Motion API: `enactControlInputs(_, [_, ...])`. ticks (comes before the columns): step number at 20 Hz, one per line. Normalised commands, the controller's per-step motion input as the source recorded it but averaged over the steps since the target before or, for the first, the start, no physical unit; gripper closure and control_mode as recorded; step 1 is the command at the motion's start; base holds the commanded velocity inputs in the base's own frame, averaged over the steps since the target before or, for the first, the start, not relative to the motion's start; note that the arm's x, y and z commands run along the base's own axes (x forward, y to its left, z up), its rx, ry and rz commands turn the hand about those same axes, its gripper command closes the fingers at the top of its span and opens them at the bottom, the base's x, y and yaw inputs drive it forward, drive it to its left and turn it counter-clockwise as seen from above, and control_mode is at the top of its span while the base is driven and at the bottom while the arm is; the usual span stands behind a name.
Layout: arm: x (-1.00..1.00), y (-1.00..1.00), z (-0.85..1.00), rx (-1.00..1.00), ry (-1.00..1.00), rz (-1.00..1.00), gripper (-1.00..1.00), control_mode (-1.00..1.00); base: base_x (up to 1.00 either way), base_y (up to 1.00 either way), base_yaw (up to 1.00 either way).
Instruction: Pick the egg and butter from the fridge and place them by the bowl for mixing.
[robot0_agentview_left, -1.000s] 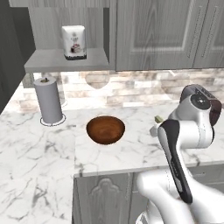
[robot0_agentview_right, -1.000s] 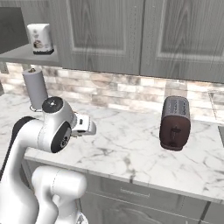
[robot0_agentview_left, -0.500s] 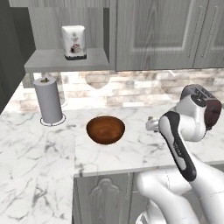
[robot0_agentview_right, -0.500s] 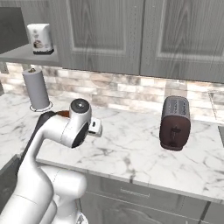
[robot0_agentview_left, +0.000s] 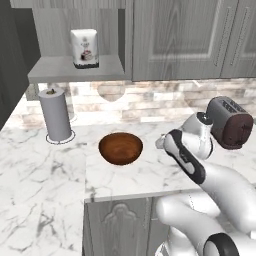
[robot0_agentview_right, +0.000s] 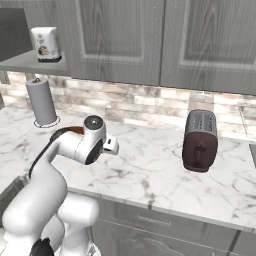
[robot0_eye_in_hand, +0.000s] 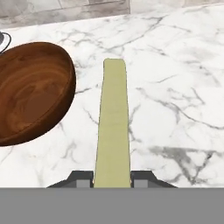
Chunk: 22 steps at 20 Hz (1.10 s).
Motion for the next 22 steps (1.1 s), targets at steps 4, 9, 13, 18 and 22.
enactControlInputs(4, [0.49,0.03,-0.41,-0.01,0.04,-0.05,1.00,-1.00,0.00,0.00,0.00])
enactControlInputs(9, [0.49,0.04,-0.34,0.00,0.03,-0.02,1.00,-1.00,0.00,0.00,0.00])
enactControlInputs(13, [0.38,0.00,-0.24,0.01,0.11,-0.02,1.00,-1.00,0.00,0.00,0.00])
enactControlInputs(18, [0.28,0.02,-0.23,0.04,0.10,-0.02,1.00,-1.00,0.00,0.00,0.00])
enactControlInputs(22, [0.27,0.05,-0.17,0.08,0.09,0.00,1.00,-1.00,0.00,0.00,0.00])
